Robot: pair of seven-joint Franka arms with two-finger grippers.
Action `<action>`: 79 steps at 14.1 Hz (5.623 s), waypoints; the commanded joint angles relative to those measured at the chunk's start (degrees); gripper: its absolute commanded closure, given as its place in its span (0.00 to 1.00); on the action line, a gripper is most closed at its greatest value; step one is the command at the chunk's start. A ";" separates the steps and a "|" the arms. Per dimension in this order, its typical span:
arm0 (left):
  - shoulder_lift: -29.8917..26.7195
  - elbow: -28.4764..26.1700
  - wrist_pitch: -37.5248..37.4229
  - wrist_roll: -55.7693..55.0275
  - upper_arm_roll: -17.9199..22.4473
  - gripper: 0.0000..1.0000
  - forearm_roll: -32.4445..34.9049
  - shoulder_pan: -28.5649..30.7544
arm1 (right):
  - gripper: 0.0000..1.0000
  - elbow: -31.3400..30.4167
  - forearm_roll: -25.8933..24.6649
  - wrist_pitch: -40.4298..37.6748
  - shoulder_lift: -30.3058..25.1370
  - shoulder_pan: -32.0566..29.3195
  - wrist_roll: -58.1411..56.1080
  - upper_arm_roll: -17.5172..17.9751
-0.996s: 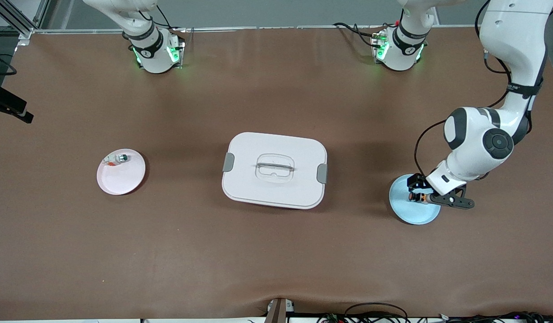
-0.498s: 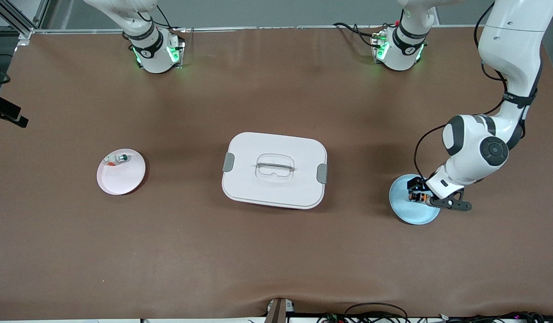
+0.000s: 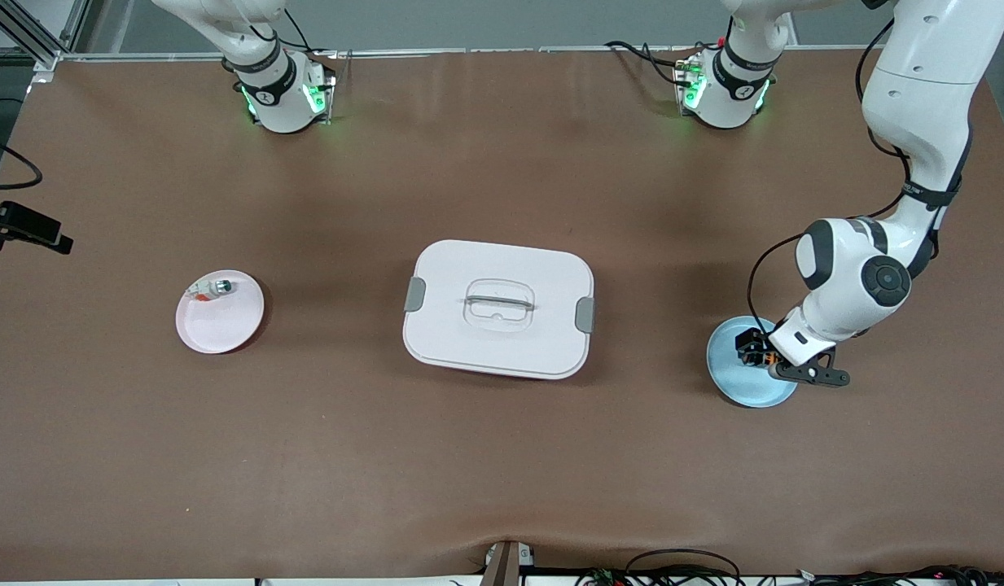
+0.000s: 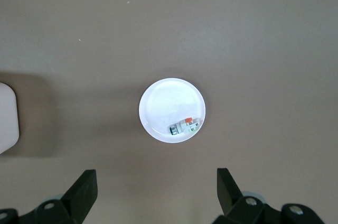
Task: Transfer orange switch to right arm and place
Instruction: 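Lower the left gripper and grasp the black-orange switch, then lift the switch with the left gripper while the right gripper reaches over, then grasp the switch with the right gripper from the left gripper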
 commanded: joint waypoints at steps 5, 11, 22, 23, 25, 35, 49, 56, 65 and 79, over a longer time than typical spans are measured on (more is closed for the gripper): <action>1.56 0.63 0.71 0.68 0.13 0.22 1.04 0.26 | 0.00 0.74 -0.11 0.29 3.20 -0.77 -0.13 0.26; -0.54 0.63 0.01 0.15 -0.04 1.00 0.96 0.43 | 0.00 0.74 -0.11 0.12 6.02 -1.21 -0.13 0.17; -11.01 11.68 -27.39 -21.43 -11.10 1.00 0.69 -0.18 | 0.00 0.74 0.95 -0.24 6.19 -0.51 0.57 0.26; -10.92 13.27 -29.24 -25.64 -13.21 1.00 0.69 -0.27 | 0.00 0.74 1.03 -0.41 6.19 -0.60 0.14 0.35; -10.66 15.65 -30.22 -35.04 -17.60 1.00 0.26 -0.36 | 0.00 0.74 2.96 -0.41 6.19 -0.34 0.22 0.35; -2.06 33.91 -29.96 -92.52 -23.95 1.00 0.08 -17.64 | 0.00 -6.98 19.83 2.56 4.88 1.33 0.84 0.53; 4.28 39.65 -16.78 -132.82 -23.86 1.00 -1.05 -31.99 | 0.00 -44.42 50.33 33.13 -20.51 15.20 -3.63 0.53; 4.28 39.57 -20.55 -133.00 -23.77 1.00 -5.02 -32.70 | 0.00 -46.54 54.29 44.76 -20.08 26.38 -7.33 0.53; 4.63 39.74 -20.64 -132.91 -23.69 1.00 -5.02 -32.61 | 0.00 -46.72 63.08 54.15 -15.61 35.51 -10.06 0.53; 4.55 40.18 -20.64 -132.91 -23.69 1.00 -5.20 -32.35 | 0.00 -47.69 75.57 61.99 -10.94 43.35 -19.73 0.53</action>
